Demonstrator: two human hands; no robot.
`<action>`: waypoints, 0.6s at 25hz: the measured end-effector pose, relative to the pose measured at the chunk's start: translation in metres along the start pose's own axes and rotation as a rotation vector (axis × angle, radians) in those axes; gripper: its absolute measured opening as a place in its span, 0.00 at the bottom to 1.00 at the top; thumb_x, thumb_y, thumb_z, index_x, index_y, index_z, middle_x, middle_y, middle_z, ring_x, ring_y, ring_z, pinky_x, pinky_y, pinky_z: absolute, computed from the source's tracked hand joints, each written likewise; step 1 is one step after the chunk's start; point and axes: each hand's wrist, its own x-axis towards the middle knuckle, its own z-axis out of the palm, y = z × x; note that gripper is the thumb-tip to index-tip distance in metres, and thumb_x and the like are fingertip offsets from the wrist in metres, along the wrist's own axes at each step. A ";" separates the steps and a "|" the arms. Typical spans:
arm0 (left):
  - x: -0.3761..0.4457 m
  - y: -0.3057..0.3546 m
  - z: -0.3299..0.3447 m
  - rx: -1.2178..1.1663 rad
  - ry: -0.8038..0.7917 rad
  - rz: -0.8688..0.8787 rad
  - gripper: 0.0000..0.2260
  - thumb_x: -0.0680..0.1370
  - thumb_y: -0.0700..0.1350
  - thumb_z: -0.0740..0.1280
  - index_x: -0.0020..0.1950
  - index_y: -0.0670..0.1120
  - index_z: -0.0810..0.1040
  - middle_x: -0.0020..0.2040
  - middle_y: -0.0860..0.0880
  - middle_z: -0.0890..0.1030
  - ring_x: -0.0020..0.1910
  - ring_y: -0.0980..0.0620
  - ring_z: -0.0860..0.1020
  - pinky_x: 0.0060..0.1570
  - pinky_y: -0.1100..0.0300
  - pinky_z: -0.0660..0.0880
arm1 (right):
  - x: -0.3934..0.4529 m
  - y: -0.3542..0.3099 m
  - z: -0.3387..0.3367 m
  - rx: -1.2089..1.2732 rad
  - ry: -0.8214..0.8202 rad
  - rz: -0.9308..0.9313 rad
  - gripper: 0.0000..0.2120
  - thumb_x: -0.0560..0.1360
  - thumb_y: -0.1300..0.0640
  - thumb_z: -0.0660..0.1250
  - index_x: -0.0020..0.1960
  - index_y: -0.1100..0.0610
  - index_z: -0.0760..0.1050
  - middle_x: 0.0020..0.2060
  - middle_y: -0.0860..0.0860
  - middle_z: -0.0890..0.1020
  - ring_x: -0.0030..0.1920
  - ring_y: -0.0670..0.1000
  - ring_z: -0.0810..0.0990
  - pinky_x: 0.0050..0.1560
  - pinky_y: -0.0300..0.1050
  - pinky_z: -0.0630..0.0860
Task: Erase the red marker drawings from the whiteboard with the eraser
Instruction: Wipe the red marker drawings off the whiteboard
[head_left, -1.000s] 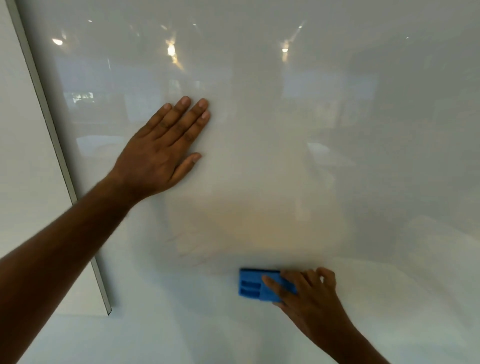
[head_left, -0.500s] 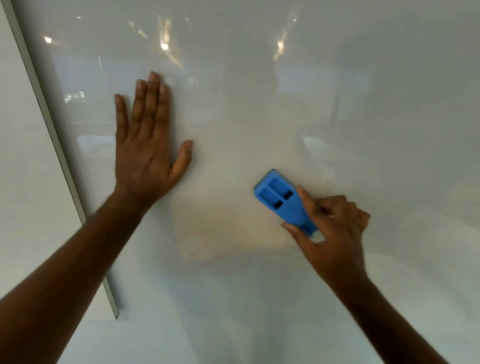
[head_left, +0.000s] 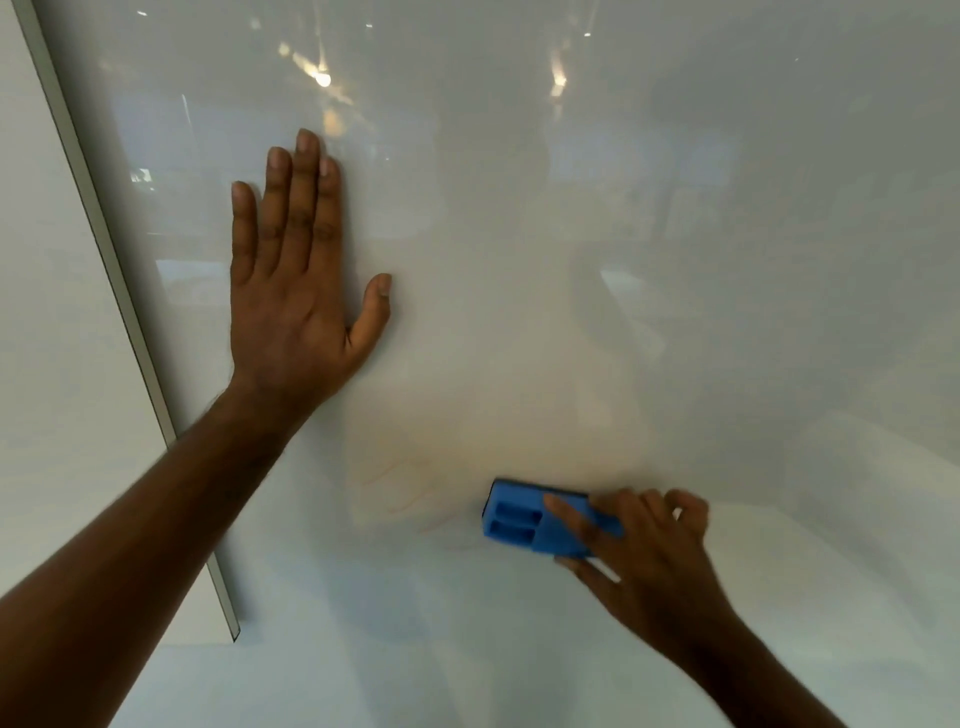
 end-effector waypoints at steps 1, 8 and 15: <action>0.000 0.001 0.001 0.001 0.006 -0.003 0.36 0.89 0.58 0.56 0.87 0.34 0.53 0.88 0.33 0.55 0.87 0.32 0.54 0.87 0.37 0.48 | 0.016 0.005 -0.007 0.009 0.034 0.049 0.28 0.78 0.37 0.68 0.76 0.42 0.72 0.51 0.51 0.75 0.44 0.56 0.78 0.52 0.58 0.67; 0.001 0.000 -0.002 0.013 -0.014 0.012 0.36 0.89 0.59 0.54 0.87 0.33 0.54 0.87 0.32 0.56 0.87 0.31 0.54 0.86 0.37 0.48 | 0.124 -0.062 -0.017 0.152 0.061 0.085 0.30 0.75 0.36 0.68 0.76 0.41 0.70 0.50 0.51 0.74 0.48 0.56 0.73 0.53 0.55 0.63; -0.005 -0.015 -0.003 0.018 -0.032 0.094 0.36 0.89 0.58 0.57 0.87 0.35 0.54 0.87 0.33 0.56 0.87 0.32 0.55 0.87 0.41 0.48 | 0.043 -0.098 0.020 0.077 -0.114 -0.170 0.28 0.72 0.40 0.70 0.72 0.41 0.74 0.47 0.49 0.77 0.43 0.54 0.77 0.54 0.56 0.65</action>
